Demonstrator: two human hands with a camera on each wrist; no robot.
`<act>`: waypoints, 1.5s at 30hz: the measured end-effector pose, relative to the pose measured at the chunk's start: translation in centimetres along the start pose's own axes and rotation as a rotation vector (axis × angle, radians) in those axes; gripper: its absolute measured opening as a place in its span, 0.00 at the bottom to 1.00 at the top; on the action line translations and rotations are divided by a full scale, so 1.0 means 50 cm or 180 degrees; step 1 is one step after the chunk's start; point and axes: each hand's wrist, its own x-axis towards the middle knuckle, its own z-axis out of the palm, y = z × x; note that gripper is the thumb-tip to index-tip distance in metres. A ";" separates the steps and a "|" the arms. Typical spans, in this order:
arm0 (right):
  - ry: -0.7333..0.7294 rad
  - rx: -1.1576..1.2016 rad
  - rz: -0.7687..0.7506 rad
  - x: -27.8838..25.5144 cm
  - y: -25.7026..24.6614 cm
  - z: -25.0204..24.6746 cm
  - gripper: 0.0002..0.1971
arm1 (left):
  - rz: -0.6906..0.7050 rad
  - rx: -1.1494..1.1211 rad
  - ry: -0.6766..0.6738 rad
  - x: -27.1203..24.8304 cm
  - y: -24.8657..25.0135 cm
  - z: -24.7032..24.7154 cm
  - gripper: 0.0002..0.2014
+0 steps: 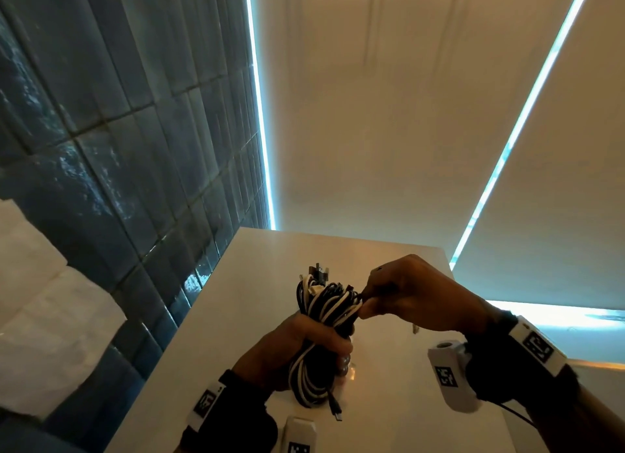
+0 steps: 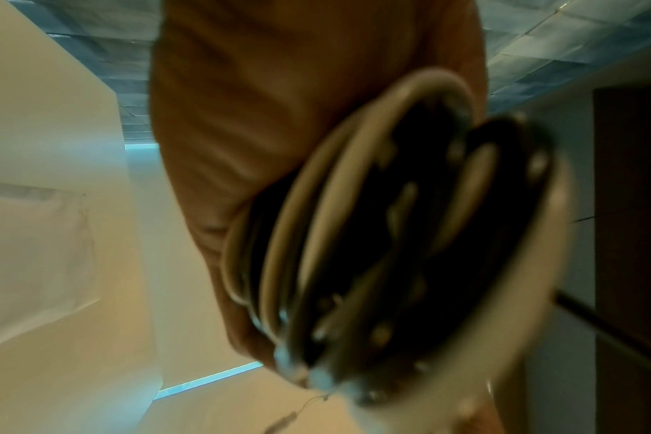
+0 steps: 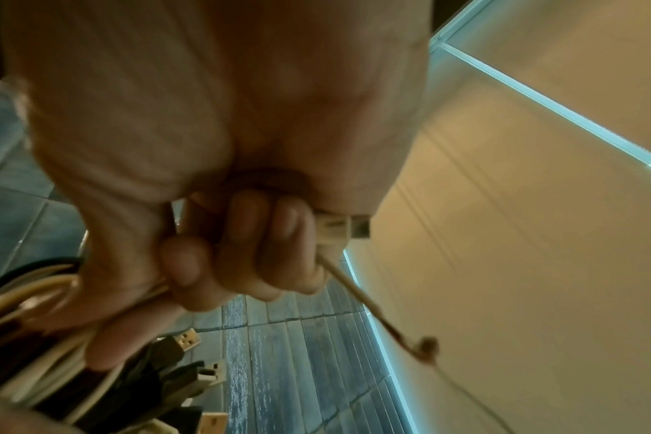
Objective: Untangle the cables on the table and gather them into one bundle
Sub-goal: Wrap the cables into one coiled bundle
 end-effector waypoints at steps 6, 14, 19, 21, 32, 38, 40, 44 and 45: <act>0.0232 0.0405 0.0402 -0.029 0.028 -0.007 0.12 | 0.0161 -0.0478 0.0158 0.000 -0.016 -0.015 0.09; 0.0289 0.1347 0.1090 -0.059 0.046 0.020 0.10 | 0.0582 -0.1190 0.0567 0.027 -0.040 -0.034 0.17; 0.1270 0.1413 0.1251 -0.059 0.020 0.053 0.08 | 0.0598 -0.1324 0.0758 0.041 -0.046 -0.016 0.05; 0.1684 0.1506 0.1319 -0.051 0.006 0.065 0.07 | 0.0705 -0.1459 0.0902 0.054 -0.050 -0.008 0.06; 0.1550 0.1190 0.1031 -0.003 -0.055 0.135 0.07 | 0.0560 -0.1403 0.0774 0.084 -0.073 -0.017 0.42; 0.0773 -0.0132 0.0660 -0.001 -0.073 0.146 0.06 | 0.0640 -0.1532 0.1024 0.082 -0.074 -0.028 0.08; 0.0424 -0.0386 0.0635 -0.001 -0.077 0.144 0.07 | 0.0654 -0.1333 0.1261 0.082 -0.074 -0.036 0.07; 0.0371 -0.0354 0.0867 -0.011 -0.084 0.125 0.07 | 0.0628 -0.1242 0.1479 0.082 -0.070 -0.062 0.14; 0.0405 -0.0318 0.0917 -0.013 -0.087 0.119 0.06 | 0.0643 -0.1211 0.1548 0.084 -0.072 -0.071 0.15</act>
